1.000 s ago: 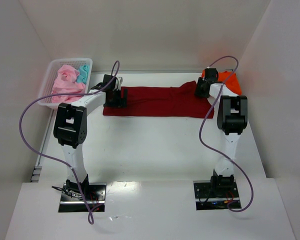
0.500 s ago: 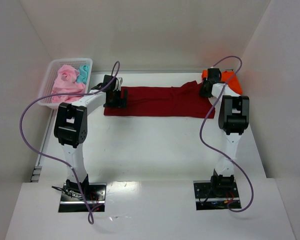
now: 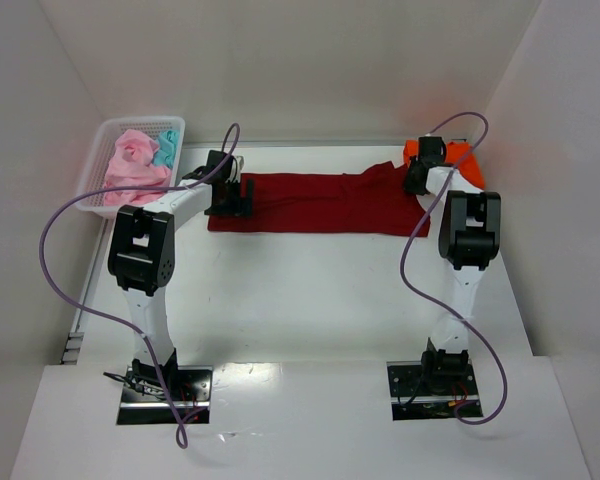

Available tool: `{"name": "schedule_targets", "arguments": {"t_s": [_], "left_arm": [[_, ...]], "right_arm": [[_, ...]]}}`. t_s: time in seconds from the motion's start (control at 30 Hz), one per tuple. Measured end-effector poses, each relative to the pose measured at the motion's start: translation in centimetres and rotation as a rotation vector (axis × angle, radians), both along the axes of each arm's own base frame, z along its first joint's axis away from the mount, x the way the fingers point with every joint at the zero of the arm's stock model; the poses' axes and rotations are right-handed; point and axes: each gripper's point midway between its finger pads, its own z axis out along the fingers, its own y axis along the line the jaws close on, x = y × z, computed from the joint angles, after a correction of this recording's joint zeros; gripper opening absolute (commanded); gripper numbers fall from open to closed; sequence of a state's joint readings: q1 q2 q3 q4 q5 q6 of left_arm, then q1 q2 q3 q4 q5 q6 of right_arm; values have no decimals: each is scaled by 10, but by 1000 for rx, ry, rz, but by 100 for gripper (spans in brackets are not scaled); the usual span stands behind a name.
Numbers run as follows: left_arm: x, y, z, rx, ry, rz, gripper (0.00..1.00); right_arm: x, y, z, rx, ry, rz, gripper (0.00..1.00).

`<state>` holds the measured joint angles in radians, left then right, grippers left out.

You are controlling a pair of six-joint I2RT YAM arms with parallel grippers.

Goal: Fold and stack the t-shirts
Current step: Fold the other side of the tshirt into a rectangle

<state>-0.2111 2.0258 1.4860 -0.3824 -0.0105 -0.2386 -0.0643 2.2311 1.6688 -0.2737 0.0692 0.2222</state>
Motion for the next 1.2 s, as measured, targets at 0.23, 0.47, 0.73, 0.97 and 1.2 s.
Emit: {"name": "schedule_targets", "arguments": {"t_s": [0.23, 0.47, 0.73, 0.97, 1.2], "left_arm": [[3, 9, 0, 44, -11, 30, 99], [24, 11, 5, 50, -45, 60, 99], [28, 22, 0, 27, -41, 150, 95], [32, 34, -10, 38, -37, 213, 79], [45, 38, -16, 45, -46, 247, 64]], "right_arm": [[-6, 9, 32, 37, -48, 35, 35], [-25, 27, 126, 65, -221, 91, 43], [-64, 45, 123, 105, -216, 122, 43], [-113, 45, 49, 120, -21, 92, 39], [-115, 43, 39, 117, -2, 78, 38]]}}
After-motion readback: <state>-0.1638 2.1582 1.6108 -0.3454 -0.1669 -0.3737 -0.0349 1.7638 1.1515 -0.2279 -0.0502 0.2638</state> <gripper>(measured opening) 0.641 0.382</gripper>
